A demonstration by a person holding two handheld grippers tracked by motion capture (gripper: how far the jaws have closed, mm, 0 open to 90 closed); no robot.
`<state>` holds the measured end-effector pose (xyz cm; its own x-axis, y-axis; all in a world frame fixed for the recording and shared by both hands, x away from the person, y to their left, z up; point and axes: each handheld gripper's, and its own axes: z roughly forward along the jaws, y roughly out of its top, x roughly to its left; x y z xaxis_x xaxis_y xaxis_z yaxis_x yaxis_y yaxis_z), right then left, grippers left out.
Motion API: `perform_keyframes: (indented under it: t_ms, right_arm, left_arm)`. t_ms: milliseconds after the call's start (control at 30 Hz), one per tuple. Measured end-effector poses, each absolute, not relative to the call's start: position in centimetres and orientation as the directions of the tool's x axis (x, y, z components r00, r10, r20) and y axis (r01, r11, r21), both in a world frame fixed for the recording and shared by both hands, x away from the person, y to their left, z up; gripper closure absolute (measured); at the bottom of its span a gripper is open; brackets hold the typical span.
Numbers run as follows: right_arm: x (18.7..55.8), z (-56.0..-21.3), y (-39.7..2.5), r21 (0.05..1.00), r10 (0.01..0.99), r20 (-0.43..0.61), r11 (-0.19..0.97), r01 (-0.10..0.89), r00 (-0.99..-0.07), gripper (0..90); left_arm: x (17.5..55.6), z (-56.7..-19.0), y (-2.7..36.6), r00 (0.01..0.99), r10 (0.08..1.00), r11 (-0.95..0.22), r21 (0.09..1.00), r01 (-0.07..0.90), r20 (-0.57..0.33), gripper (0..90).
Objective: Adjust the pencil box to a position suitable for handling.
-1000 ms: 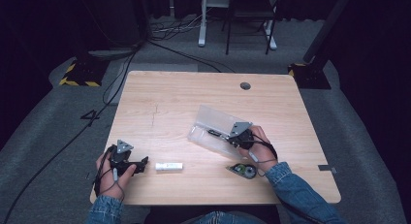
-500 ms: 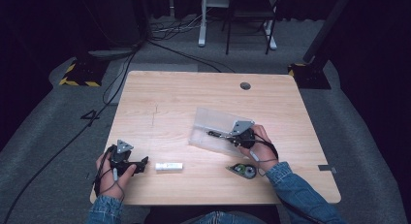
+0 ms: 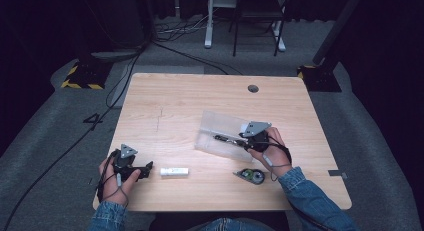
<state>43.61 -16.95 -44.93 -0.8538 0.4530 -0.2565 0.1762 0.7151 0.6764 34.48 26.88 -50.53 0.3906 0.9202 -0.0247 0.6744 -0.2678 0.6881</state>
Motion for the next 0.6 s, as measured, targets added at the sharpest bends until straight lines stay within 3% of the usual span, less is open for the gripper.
perform_keyframes:
  t_ms: [600]
  right_arm:
    - [40.7, -41.7, -19.3, 0.786, 0.489, -0.108, 0.575, 0.227, -0.866, 48.9]
  left_arm:
    - [34.7, -50.5, 26.8, 0.395, 0.918, -0.272, 0.686, 0.675, -0.026, 10.1]
